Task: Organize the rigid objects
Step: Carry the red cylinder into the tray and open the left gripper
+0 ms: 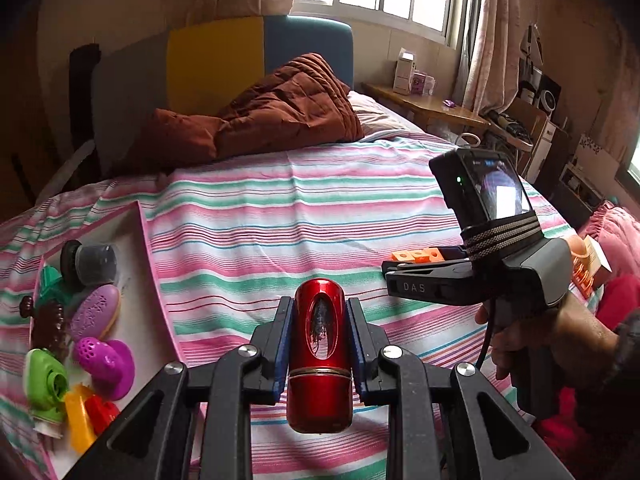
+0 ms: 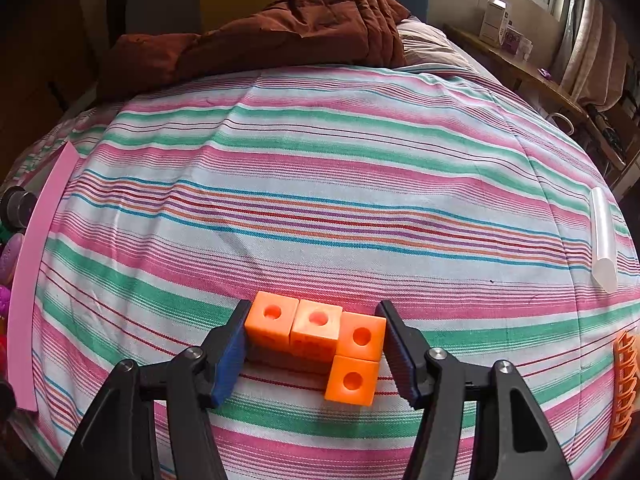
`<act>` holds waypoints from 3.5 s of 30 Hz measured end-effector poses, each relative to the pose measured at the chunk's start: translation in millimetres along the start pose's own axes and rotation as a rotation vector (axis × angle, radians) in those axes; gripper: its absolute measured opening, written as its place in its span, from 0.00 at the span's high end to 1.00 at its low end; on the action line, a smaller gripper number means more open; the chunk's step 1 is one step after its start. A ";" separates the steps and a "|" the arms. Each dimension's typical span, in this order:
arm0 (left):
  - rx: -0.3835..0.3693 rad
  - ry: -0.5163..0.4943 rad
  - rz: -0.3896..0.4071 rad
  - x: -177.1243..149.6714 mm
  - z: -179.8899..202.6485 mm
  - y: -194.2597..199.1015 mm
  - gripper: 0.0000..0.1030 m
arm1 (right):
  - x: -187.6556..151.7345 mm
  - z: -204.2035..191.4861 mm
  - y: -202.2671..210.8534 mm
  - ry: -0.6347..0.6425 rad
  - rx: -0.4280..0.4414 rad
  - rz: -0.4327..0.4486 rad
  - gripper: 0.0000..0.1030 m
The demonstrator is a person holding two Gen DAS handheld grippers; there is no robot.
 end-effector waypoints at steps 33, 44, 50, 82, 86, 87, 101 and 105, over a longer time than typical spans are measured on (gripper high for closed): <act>0.141 0.177 0.046 -37.5 -99.3 66.5 0.75 | -5.2 -5.6 0.3 0.053 -0.040 0.076 0.39; 0.176 0.325 0.055 -68.2 -161.5 93.9 0.75 | -5.2 -6.0 0.7 0.059 -0.047 0.075 0.40; 0.234 0.426 0.029 -96.9 -202.4 105.0 0.75 | -5.5 -6.7 0.9 0.061 -0.050 0.070 0.40; 0.190 0.442 -0.085 -38.3 -210.9 2.0 0.74 | -2.6 -7.9 -0.5 0.071 -0.048 0.046 0.40; 0.220 0.409 -0.069 -42.3 -208.5 4.7 0.73 | -1.8 -8.3 -1.2 0.074 -0.050 0.044 0.40; 0.226 0.401 -0.064 -42.7 -208.0 5.4 0.73 | -1.4 -8.3 -1.2 0.074 -0.050 0.044 0.40; 0.265 0.390 -0.005 -52.2 -203.7 48.0 0.71 | -1.0 -8.8 2.9 0.086 -0.062 0.051 0.40; 0.272 0.397 -0.004 -62.4 -205.5 60.9 0.71 | -1.0 -8.2 4.7 0.087 -0.065 0.051 0.40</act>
Point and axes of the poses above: each gripper's, at about its wrist camera, not at the fingertips, and y roughly against the way its jaws point, z to its right, x to its top, the point moved 4 cm from there along -y, roughly the way its jaws point, and after that the axes turned 5 degrees about -z, right-handed, at the moved point
